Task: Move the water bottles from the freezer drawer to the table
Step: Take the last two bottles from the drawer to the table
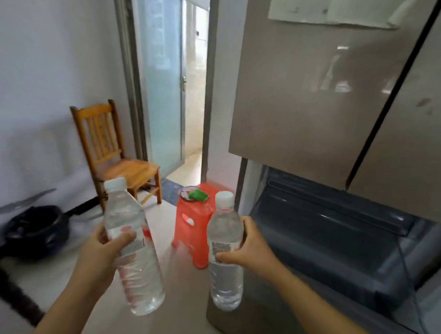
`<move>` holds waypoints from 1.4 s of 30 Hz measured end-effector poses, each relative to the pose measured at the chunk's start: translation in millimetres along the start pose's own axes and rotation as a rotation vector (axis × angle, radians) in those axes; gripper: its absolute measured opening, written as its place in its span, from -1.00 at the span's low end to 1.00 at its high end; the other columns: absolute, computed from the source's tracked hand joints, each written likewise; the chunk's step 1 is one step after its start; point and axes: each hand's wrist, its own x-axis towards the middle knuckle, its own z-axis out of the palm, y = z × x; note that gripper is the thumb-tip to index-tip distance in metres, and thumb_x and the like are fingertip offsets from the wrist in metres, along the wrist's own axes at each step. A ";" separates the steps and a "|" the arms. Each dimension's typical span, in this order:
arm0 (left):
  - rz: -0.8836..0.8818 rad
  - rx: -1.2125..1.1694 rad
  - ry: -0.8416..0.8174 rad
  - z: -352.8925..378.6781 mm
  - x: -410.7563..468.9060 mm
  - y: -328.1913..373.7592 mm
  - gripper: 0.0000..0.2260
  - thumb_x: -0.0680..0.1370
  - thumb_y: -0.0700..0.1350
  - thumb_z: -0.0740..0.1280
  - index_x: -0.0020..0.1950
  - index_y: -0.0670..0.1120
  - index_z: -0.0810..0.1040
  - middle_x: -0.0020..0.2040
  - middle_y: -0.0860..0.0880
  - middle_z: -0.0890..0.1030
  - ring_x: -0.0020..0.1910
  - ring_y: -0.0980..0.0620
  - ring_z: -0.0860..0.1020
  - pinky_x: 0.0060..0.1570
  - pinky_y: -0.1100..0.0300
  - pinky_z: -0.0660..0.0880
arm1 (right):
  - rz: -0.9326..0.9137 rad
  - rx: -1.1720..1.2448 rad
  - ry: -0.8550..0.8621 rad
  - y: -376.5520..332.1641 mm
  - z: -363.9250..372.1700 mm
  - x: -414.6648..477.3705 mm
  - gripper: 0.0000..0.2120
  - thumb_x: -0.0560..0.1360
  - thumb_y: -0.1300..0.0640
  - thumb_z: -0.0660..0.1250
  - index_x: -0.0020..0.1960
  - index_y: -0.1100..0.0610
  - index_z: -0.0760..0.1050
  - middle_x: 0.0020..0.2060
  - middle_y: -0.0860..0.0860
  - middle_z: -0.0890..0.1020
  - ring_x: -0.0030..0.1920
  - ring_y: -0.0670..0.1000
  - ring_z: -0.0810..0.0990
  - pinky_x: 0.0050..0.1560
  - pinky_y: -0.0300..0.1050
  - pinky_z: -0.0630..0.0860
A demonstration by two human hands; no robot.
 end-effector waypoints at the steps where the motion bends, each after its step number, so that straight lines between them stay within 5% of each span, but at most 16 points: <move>1: -0.020 -0.001 0.060 -30.0 -7.6 -2.9 -0.78 0.47 -0.35 0.29 0.05 -0.11 0.48 -0.05 -0.18 0.58 -0.13 -0.16 0.56 -0.05 -0.06 0.50 | -0.003 -0.008 -0.051 -5.6 24.4 5.2 -0.35 0.22 0.15 0.56 0.15 -0.07 0.26 0.02 -0.19 0.49 0.02 -0.18 0.51 -0.03 -0.32 0.47; 4: -0.048 0.000 0.247 -114.7 -33.7 -8.5 -0.80 0.46 -0.34 0.31 0.00 -0.10 0.50 -0.07 -0.17 0.58 -0.19 -0.12 0.55 -0.15 0.00 0.49 | -0.052 -0.042 -0.184 -26.6 99.0 13.0 -0.37 0.21 0.18 0.55 0.14 -0.01 0.27 0.01 -0.11 0.51 -0.02 -0.18 0.52 -0.07 -0.35 0.46; 6: -0.070 -0.010 0.352 -170.7 -53.0 -4.6 -0.80 0.46 -0.34 0.31 0.03 -0.14 0.49 -0.10 -0.18 0.57 -0.22 -0.12 0.55 -0.23 0.06 0.48 | -0.083 -0.057 -0.239 -42.1 150.6 11.9 -0.38 0.20 0.17 0.56 0.12 0.01 0.29 -0.02 -0.12 0.52 0.00 -0.12 0.54 0.04 -0.20 0.51; 11: -0.050 0.053 0.595 -311.3 -111.4 13.0 -0.74 0.45 -0.29 0.35 0.13 -0.16 0.46 -0.09 -0.15 0.58 -0.19 -0.11 0.56 -0.22 0.04 0.49 | -0.146 -0.077 -0.429 -85.2 285.7 -6.9 -0.35 0.21 0.08 0.56 0.14 0.00 0.25 0.03 -0.10 0.48 0.09 -0.05 0.50 0.14 -0.11 0.47; 14: -0.029 0.114 0.728 -385.4 -157.2 22.2 -0.71 0.43 -0.26 0.39 0.12 -0.15 0.46 -0.09 -0.11 0.58 -0.14 -0.11 0.57 -0.11 -0.03 0.52 | -0.183 -0.051 -0.540 -117.9 366.7 -28.0 -0.36 0.22 0.10 0.56 0.14 0.00 0.25 -0.01 -0.14 0.46 0.06 -0.08 0.49 0.03 -0.21 0.44; 21: 0.034 0.120 0.947 -474.3 -242.8 33.9 -0.71 0.25 -0.17 0.49 -0.11 -0.01 0.48 -0.17 -0.07 0.60 -0.21 -0.08 0.57 -0.17 0.06 0.51 | -0.216 -0.056 -0.752 -164.8 501.2 -64.3 -0.38 0.22 0.17 0.55 0.14 0.06 0.28 -0.02 -0.07 0.49 0.01 -0.09 0.52 0.05 -0.14 0.48; 26: 0.060 0.120 1.141 -528.6 -274.7 32.1 -0.71 0.33 -0.19 0.48 -0.02 -0.06 0.50 -0.10 -0.10 0.61 -0.17 -0.08 0.58 -0.22 0.14 0.47 | -0.238 -0.083 -0.816 -186.9 570.8 -81.0 -0.38 0.21 0.18 0.56 0.12 0.05 0.27 -0.07 -0.12 0.47 -0.01 -0.08 0.51 0.02 -0.16 0.48; 38: 0.079 0.139 1.214 -702.4 -230.8 55.5 -0.72 0.37 -0.27 0.44 0.00 -0.05 0.47 -0.13 -0.07 0.59 -0.16 -0.10 0.60 -0.27 0.14 0.48 | -0.400 -0.154 -0.957 -257.3 757.7 -62.1 -0.34 0.22 0.08 0.55 0.15 0.01 0.22 -0.04 -0.14 0.45 0.02 -0.07 0.49 -0.02 -0.21 0.47; 42: 0.023 0.203 1.200 -763.8 -219.2 82.5 -0.57 0.28 -0.10 0.51 0.08 -0.07 0.44 -0.05 -0.10 0.59 -0.11 -0.12 0.59 -0.13 0.00 0.54 | -0.435 -0.152 -0.982 -288.0 824.4 -55.4 -0.32 0.21 0.04 0.56 0.14 -0.05 0.19 -0.06 -0.19 0.43 0.04 -0.08 0.49 0.03 -0.20 0.48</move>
